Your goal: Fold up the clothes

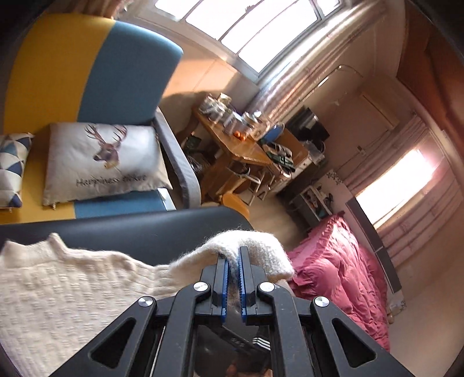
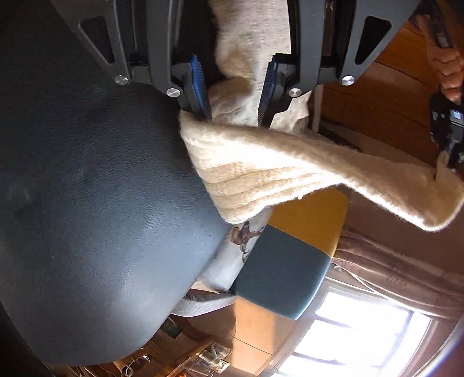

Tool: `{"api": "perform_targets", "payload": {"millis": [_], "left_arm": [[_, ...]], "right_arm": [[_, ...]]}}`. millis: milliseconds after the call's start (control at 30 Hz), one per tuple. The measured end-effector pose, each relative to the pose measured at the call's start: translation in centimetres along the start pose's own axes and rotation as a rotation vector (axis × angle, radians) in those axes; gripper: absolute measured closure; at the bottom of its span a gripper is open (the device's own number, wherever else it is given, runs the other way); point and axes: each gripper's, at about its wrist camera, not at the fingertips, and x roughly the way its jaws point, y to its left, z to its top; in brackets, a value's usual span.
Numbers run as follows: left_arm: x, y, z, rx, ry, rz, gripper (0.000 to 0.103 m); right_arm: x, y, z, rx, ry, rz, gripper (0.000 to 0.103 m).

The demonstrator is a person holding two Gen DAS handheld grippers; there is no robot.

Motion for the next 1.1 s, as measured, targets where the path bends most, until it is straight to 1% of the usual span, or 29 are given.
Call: {"api": "perform_targets", "payload": {"millis": [167,233,300,433,567,633,667,767,833,867,900,933,967,1067,1100], "left_arm": [[-5.5,3.2,1.4,-0.025,-0.093,-0.033,0.097],[-7.7,4.0,1.8,-0.012,-0.127,-0.041,0.097],[-9.6,4.9,1.8,0.008,-0.151,-0.019,0.097],[-12.5,9.1,0.7,-0.013,-0.156,0.066,0.097],[-13.3,15.5,-1.9,-0.081,-0.107,0.178,0.097],[-13.1,18.7,-3.9,-0.119,-0.076,0.220,0.097],[-12.8,20.4,-5.1,-0.138,-0.055,0.247,0.097],[-12.0,25.3,-8.9,-0.207,0.008,0.307,0.097],[-11.5,28.4,-11.5,-0.266,0.042,0.330,0.097],[-11.2,29.7,-12.7,-0.300,0.052,0.336,0.097],[-10.9,30.8,-13.7,-0.334,0.059,0.337,0.097],[-10.7,31.8,-14.5,-0.366,0.061,0.332,0.097],[-10.6,32.6,-15.2,-0.399,0.061,0.322,0.097],[-11.1,34.2,-16.7,-0.528,0.047,0.250,0.095],[-11.4,34.9,-17.1,-0.585,0.036,0.211,0.090]], "right_arm": [[2.0,2.1,0.0,0.097,0.008,0.089,0.067],[2.8,2.6,-0.3,0.124,0.012,0.103,0.067],[3.8,3.2,-1.0,0.120,0.030,0.092,0.066],[5.7,3.8,-2.2,0.068,0.070,0.022,0.066],[6.8,4.4,-2.9,-0.025,0.095,-0.082,0.066],[6.6,5.1,-3.4,-0.117,0.093,-0.164,0.066],[6.3,5.2,-3.7,-0.142,0.099,-0.184,0.066],[5.5,4.7,-4.1,-0.103,0.141,-0.127,0.066],[4.6,3.8,-4.1,-0.004,0.135,0.014,0.061],[4.4,3.4,-4.0,0.052,0.129,0.064,0.054],[4.3,2.9,-4.0,0.108,0.121,0.109,0.043],[4.2,2.5,-3.9,0.165,0.113,0.154,0.038],[4.4,2.4,-3.8,0.191,0.109,0.162,0.034],[5.3,2.2,-3.6,0.250,0.100,0.161,0.033],[5.5,2.1,-3.6,0.269,0.096,0.160,0.033]]}}
